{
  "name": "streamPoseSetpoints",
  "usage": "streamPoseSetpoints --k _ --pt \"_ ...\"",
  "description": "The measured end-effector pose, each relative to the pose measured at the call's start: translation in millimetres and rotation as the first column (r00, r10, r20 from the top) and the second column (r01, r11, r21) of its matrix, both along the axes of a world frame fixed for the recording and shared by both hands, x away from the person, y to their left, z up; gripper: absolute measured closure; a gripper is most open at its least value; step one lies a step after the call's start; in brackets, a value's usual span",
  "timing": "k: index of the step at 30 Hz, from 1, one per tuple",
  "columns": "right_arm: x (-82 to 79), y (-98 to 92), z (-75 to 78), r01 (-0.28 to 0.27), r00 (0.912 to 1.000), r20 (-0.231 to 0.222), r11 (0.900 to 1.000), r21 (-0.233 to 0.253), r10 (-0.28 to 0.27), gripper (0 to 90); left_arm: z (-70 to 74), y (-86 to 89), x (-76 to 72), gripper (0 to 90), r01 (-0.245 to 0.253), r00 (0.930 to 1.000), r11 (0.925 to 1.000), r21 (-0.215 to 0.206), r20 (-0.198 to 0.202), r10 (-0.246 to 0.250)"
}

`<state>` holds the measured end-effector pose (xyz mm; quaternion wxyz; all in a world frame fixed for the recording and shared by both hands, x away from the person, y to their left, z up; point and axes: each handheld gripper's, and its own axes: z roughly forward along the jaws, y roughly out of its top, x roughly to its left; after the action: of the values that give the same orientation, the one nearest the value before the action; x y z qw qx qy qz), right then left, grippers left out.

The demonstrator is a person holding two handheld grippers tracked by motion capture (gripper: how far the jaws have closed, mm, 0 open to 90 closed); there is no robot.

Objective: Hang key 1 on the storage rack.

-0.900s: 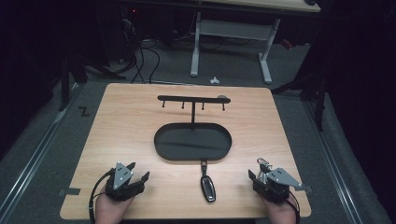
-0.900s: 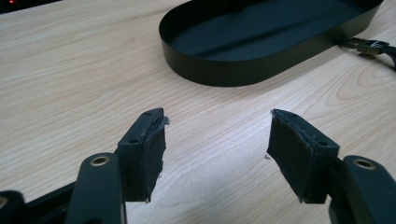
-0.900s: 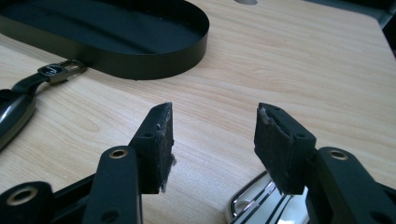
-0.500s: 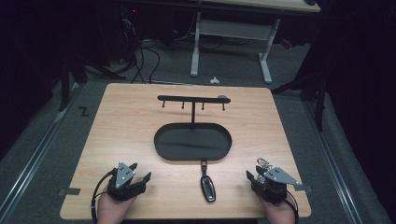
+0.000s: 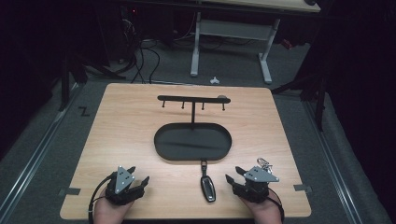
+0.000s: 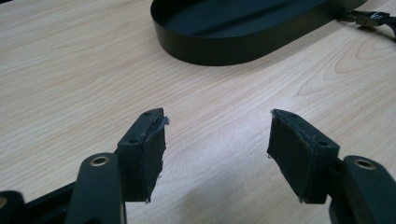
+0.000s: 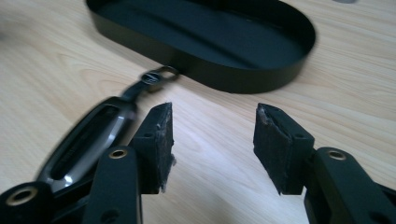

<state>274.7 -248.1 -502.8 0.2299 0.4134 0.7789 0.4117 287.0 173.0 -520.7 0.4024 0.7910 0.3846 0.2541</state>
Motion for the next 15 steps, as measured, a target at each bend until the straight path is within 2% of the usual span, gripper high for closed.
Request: streamPoseSetpoints --k 1,2,4,5,6,8,9,10,11,12,15 --pt "0.7 7.4 -0.3 -0.036 0.9994 -0.001 0.999 -0.005 0.036 54.2 -0.2 1.6 -1.5 36.9 -0.004 1.0 1.0 -0.003 0.002 0.004" --pt "0.7 7.4 -0.3 -0.036 0.9994 -0.001 0.999 -0.005 0.036 54.2 -0.2 3.2 -2.9 36.9 -0.007 1.0 1.0 -0.003 0.001 0.007" --pt "1.0 14.3 -0.5 -0.07 0.9975 -0.005 0.997 -0.007 0.07 60.8 -0.3 5.8 -5.2 36.9 -0.013 0.9999 0.9999 0.001 0.005 0.013" --pt "0.7 20.6 -0.6 -0.109 0.994 -0.008 0.994 -0.008 0.109 67.9 -0.4 7.1 -6.1 36.9 -0.015 0.9999 0.9999 0.002 0.004 0.015" --pt "0.7 20.6 -0.6 -0.109 0.994 -0.008 0.994 -0.008 0.109 67.9 -0.6 8.1 -6.8 36.9 -0.018 0.9998 0.9998 0.002 0.003 0.018" --pt "-0.1 26.2 -0.3 -0.146 0.9888 -0.031 0.989 0.004 0.146 78.1 -1.5 9.5 -7.9 36.9 -0.024 0.9997 0.9997 0.004 0.003 0.024" --pt "-2.0 31.6 -0.6 -0.178 0.9829 -0.047 0.984 0.007 0.178 85.4 -2.2 10.2 -8.7 36.8 -0.027 0.9996 0.9996 0.008 0.002 0.027" --pt "-2.0 31.6 -0.6 -0.178 0.9829 -0.047 0.984 0.007 0.178 85.4 -2.2 10.2 -8.7 36.8 -0.027 0.9996 0.9996 0.008 0.002 0.027" --pt "-4.3 37.2 -1.9 -0.213 0.9752 -0.06 0.977 0.006 0.213 89.8 -2.7 10.2 -9.1 36.9 -0.027 0.9996 0.9996 0.011 0.0 0.027" --pt "-4.3 37.2 -1.9 -0.213 0.9752 -0.06 0.977 0.006 0.213 89.8 -2.7 10.2 -9.1 36.8 -0.027 0.9996 0.9996 0.011 0.0 0.027" --pt "-7.0 45.1 -4.7 -0.256 0.9637 -0.08 0.967 -0.005 0.255 89.9 -3.0 8.9 -9.3 36.8 -0.025 0.9997 0.9996 0.012 0.003 0.025"
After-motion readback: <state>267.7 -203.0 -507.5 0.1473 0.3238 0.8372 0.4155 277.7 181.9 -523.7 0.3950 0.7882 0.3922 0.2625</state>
